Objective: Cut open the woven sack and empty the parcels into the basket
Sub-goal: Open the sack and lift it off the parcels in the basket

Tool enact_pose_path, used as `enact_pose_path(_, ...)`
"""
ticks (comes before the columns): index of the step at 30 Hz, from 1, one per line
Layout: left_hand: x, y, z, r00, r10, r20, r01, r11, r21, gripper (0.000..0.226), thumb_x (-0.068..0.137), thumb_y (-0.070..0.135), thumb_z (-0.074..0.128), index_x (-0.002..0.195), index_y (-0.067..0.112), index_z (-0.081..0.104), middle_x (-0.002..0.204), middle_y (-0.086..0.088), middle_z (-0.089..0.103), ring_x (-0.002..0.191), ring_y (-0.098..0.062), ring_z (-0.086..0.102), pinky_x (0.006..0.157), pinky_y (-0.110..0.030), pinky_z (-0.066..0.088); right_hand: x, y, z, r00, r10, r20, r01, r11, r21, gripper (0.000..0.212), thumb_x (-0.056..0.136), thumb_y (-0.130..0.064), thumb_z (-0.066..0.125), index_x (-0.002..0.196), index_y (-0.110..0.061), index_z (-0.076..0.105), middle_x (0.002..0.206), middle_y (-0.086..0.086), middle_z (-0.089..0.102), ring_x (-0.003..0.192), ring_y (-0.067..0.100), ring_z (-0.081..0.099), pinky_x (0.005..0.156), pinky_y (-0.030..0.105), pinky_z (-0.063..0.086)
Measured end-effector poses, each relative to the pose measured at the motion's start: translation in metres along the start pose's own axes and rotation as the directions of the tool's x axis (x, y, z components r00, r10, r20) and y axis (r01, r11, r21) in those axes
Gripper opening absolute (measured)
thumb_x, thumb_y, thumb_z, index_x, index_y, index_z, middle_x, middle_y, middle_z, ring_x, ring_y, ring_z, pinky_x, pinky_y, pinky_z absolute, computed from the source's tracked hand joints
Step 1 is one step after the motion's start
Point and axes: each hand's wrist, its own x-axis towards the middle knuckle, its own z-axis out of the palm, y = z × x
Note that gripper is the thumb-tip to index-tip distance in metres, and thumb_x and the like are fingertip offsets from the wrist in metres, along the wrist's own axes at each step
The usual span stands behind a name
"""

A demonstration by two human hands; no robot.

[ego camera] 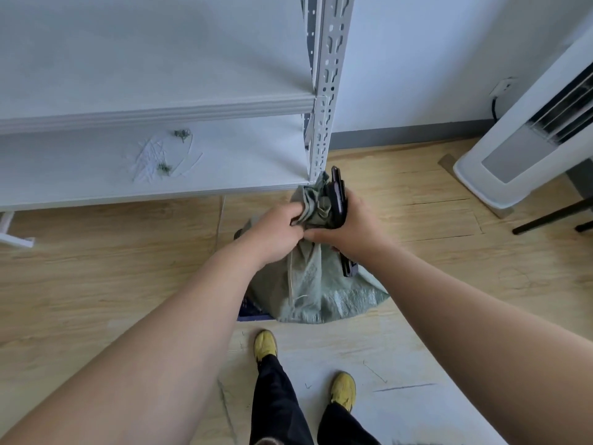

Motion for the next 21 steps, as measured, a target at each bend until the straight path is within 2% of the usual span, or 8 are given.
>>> enact_pose_path(3,-0.006,-0.005,-0.005,0.997,0.032,0.073,-0.024,0.994,-0.104,0.041,0.09,0.01,0.058,0.129,0.021,0.055,0.126,-0.001,0.06,0.116,-0.024,0.057,0.097,-0.034,0.041,0.001,0.002,-0.002,0.994,0.048,-0.097,-0.044,0.998,0.044,0.047,0.067,-0.033,0.082,0.109,-0.027,0.062,0.092,-0.011,0.069,0.089,0.012,0.065,0.081,0.036,0.055)
enact_pose_path(5,-0.01,-0.013,0.001,0.999,0.033,-0.025,-0.037,0.983,-0.181,0.071,0.082,0.026,0.072,0.143,0.033,0.037,0.139,0.008,0.05,0.128,-0.014,0.047,0.108,-0.041,0.036,0.002,0.001,-0.006,0.983,0.081,-0.164,-0.069,0.994,0.08,0.031,0.074,-0.029,0.077,0.101,-0.024,0.063,0.083,-0.011,0.066,0.085,0.015,0.064,0.072,0.031,0.052)
enact_pose_path(8,-0.019,-0.039,0.03,0.983,-0.116,-0.141,0.121,0.992,0.028,0.104,0.065,0.041,0.083,0.147,0.035,0.02,0.148,0.002,0.035,0.136,-0.02,0.034,0.11,-0.049,0.035,0.003,-0.003,-0.005,0.985,0.101,-0.143,-0.081,0.987,0.137,0.024,0.076,-0.026,0.075,0.097,-0.023,0.064,0.08,-0.009,0.067,0.082,0.019,0.066,0.074,0.039,0.056)
enact_pose_path(12,-0.017,-0.055,0.04,0.908,-0.216,-0.36,0.206,0.976,-0.065,0.022,0.091,0.018,0.057,0.111,0.025,0.061,0.097,0.0,0.065,0.098,-0.027,0.064,0.073,-0.032,0.05,0.003,-0.012,-0.007,0.998,0.021,-0.067,-0.017,0.998,0.06,0.024,0.075,-0.025,0.076,0.094,-0.029,0.062,0.084,-0.009,0.069,0.085,0.018,0.065,0.079,0.04,0.055)
enact_pose_path(16,-0.008,-0.023,-0.006,0.761,-0.056,-0.646,-0.011,0.995,-0.1,0.029,0.091,0.003,0.049,0.112,0.018,0.063,0.098,-0.001,0.066,0.09,-0.021,0.063,0.077,-0.033,0.054,0.001,-0.016,-0.018,0.981,-0.038,-0.19,0.063,0.99,0.13,0.026,0.085,-0.014,0.067,0.106,-0.028,0.059,0.08,-0.016,0.062,0.075,0.003,0.058,0.065,0.021,0.047)
enact_pose_path(17,-0.008,-0.019,-0.013,0.782,-0.002,-0.623,-0.056,0.996,-0.073,0.031,0.091,0.002,0.05,0.113,0.018,0.063,0.101,-0.001,0.067,0.091,-0.02,0.062,0.078,-0.032,0.054,-0.001,-0.017,-0.019,0.979,-0.032,-0.203,0.064,0.986,0.153,0.029,0.086,-0.012,0.066,0.109,-0.027,0.059,0.08,-0.018,0.061,0.075,0.0,0.057,0.063,0.018,0.046)
enact_pose_path(19,-0.008,-0.02,-0.013,0.931,0.022,-0.364,0.008,0.997,0.081,0.034,0.091,0.005,0.051,0.119,0.021,0.061,0.109,-0.003,0.067,0.1,-0.023,0.062,0.086,-0.036,0.053,-0.002,-0.014,-0.02,0.989,-0.017,-0.147,0.034,0.993,0.117,0.028,0.087,-0.007,0.063,0.108,-0.026,0.059,0.079,-0.017,0.059,0.077,0.003,0.059,0.06,0.017,0.044)
enact_pose_path(21,-0.01,-0.024,-0.014,0.948,0.004,-0.318,0.041,0.99,0.134,0.034,0.091,0.007,0.05,0.118,0.024,0.062,0.108,-0.003,0.068,0.101,-0.026,0.064,0.086,-0.038,0.054,-0.003,-0.016,-0.023,0.991,-0.022,-0.134,0.037,0.993,0.111,0.027,0.087,-0.007,0.062,0.104,-0.028,0.058,0.077,-0.018,0.058,0.076,0.004,0.059,0.055,0.013,0.044)
